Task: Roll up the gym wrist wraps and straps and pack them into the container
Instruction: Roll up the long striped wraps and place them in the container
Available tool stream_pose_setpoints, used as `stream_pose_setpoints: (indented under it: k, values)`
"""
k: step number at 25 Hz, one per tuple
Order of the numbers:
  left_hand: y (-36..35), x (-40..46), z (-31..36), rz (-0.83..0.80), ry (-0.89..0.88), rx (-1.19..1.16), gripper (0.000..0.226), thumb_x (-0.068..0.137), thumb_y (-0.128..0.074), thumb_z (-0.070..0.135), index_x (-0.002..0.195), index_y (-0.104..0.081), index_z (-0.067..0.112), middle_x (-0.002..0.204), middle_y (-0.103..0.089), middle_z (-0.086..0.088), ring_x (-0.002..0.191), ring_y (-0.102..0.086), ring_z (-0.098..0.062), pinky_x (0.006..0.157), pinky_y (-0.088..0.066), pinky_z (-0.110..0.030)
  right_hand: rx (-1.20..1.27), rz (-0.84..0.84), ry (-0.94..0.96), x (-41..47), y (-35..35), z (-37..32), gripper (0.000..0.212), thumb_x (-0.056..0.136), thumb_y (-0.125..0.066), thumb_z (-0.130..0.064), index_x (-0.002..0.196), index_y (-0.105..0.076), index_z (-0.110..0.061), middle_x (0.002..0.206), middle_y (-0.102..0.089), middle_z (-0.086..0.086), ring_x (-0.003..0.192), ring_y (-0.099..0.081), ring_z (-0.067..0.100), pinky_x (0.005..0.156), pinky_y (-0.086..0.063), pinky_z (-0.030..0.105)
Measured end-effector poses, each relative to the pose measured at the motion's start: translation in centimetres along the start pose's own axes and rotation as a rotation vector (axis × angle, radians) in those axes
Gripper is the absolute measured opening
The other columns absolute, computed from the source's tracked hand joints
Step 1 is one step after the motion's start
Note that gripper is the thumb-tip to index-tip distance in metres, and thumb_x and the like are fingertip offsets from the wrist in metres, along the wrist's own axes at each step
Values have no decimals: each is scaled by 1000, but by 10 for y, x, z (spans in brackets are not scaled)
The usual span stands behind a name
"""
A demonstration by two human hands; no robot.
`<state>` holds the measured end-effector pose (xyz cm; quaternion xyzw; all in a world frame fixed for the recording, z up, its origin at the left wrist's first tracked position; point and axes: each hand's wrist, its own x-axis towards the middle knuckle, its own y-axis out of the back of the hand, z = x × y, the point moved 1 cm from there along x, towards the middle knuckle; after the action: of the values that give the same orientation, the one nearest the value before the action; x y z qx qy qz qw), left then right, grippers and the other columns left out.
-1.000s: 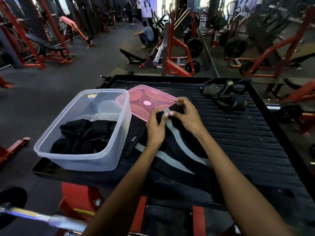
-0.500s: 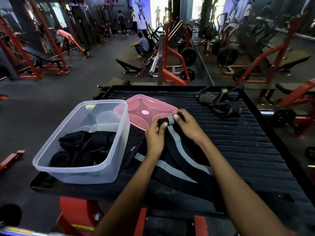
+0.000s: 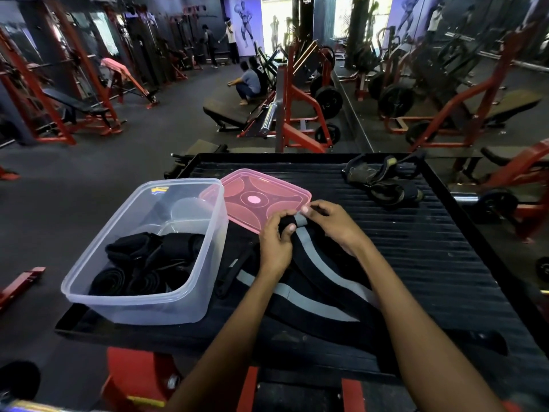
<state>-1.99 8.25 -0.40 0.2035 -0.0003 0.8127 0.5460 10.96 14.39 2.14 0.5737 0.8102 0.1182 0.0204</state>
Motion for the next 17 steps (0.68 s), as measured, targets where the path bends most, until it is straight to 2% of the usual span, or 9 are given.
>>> stream_pose_setpoints:
  k: [2, 5, 7, 9, 10, 11, 14, 16, 17]
  values:
    - [-1, -1, 0, -23, 10, -35, 21, 93, -55, 15, 113, -55, 17, 113, -61, -2, 106, -57, -14, 92, -45, -24, 67, 22, 44, -1, -1, -1, 16, 87, -65, -17, 98, -66, -4, 93, -66, 5, 86, -58, 10, 82, -45, 25]
    - [0, -3, 3, 26, 107, -118, 17, 92, -57, 21, 108, -52, 22, 96, -61, 8, 89, -56, -2, 78, -43, -16, 81, 46, 111, -1, -1, -4, 16, 83, -66, -6, 99, -63, -3, 95, -65, 6, 90, -58, 12, 88, -45, 26]
    - [2, -2, 5, 59, 88, -98, 20, 88, -62, 14, 104, -53, 22, 86, -59, 12, 78, -55, 4, 71, -42, -8, 24, 13, 112, 1, 1, -2, 19, 85, -67, -16, 103, -62, -11, 101, -66, 4, 94, -60, 12, 87, -46, 25]
    - [4, -1, 7, 71, 36, -97, 28, 83, -66, 4, 101, -56, 23, 90, -61, 13, 81, -58, 10, 74, -42, -3, -89, -20, 73, 3, 4, 0, 21, 87, -65, -31, 104, -62, -20, 102, -66, 0, 93, -61, 11, 77, -50, 25]
    - [4, -1, 8, 71, 16, -106, 32, 81, -66, 1, 100, -58, 25, 93, -63, 12, 85, -59, 12, 77, -42, -4, -103, -23, 67, 3, 4, 1, 20, 87, -64, -32, 103, -63, -19, 99, -66, -1, 89, -61, 11, 71, -50, 25]
    - [3, -2, 8, 62, 8, -126, 33, 81, -67, 1, 101, -58, 27, 97, -64, 11, 89, -59, 11, 81, -43, -6, -82, -7, 77, 3, 4, 1, 17, 87, -65, -27, 100, -64, -16, 94, -66, -1, 85, -60, 10, 69, -49, 23]
    - [1, -4, 7, 29, 65, -135, 23, 87, -64, 20, 109, -56, 21, 102, -64, 5, 94, -60, -2, 84, -46, -15, 5, 64, 127, 3, 4, 0, 16, 81, -70, -12, 96, -66, -9, 94, -66, -1, 90, -59, 10, 84, -46, 25]
    - [0, -2, 3, 18, 96, -109, 22, 90, -60, 26, 110, -56, 18, 97, -66, -2, 90, -63, -14, 79, -49, -21, 12, 56, 137, 3, 3, 0, 19, 80, -72, -14, 97, -65, -12, 97, -66, 0, 93, -60, 12, 89, -46, 28]
    - [0, -2, 2, 8, 94, -95, 25, 91, -59, 25, 114, -56, 16, 97, -65, -2, 88, -62, -13, 77, -49, -16, -3, 42, 123, 2, 4, 1, 19, 81, -71, -21, 98, -64, -15, 98, -66, -1, 95, -60, 12, 90, -46, 28]
